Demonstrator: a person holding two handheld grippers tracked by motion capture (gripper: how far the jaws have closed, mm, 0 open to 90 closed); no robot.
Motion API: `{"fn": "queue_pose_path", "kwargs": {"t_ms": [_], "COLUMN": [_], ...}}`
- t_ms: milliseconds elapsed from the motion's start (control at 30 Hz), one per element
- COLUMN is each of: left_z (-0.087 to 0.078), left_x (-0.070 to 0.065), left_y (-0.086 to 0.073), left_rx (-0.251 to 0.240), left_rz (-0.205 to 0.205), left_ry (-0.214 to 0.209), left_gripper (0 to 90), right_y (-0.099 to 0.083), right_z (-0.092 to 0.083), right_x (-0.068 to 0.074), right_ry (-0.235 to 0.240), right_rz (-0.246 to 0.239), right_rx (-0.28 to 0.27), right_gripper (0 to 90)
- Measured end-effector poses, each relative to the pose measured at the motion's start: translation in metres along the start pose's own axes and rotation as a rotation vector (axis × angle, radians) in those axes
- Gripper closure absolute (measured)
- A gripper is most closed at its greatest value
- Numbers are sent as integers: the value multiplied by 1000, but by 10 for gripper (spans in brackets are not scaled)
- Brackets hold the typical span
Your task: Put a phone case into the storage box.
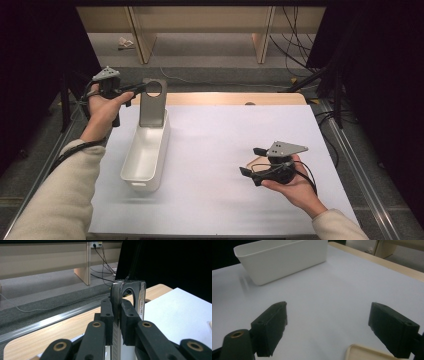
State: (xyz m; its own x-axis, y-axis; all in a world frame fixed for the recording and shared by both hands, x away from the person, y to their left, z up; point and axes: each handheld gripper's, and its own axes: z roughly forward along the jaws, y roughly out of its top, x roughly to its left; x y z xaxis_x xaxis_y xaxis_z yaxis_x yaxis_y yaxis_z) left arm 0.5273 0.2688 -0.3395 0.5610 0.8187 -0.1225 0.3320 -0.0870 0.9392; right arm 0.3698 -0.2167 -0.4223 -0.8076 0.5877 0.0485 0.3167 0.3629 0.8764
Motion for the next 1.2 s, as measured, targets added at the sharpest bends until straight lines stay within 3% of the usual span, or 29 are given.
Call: {"fn": "queue_pose_path", "kwargs": {"t_ms": [1200], "left_z": [21], "left_x": [12], "left_y": [-23], "left_rx": [34], "left_rz": [-40], "left_ry": [38], "left_gripper": [816], "right_y": [0], "right_z": [0], "right_x": [0], "right_ry": [6], "right_rz": [4], "right_rx": [-2], "right_gripper": [164]}}
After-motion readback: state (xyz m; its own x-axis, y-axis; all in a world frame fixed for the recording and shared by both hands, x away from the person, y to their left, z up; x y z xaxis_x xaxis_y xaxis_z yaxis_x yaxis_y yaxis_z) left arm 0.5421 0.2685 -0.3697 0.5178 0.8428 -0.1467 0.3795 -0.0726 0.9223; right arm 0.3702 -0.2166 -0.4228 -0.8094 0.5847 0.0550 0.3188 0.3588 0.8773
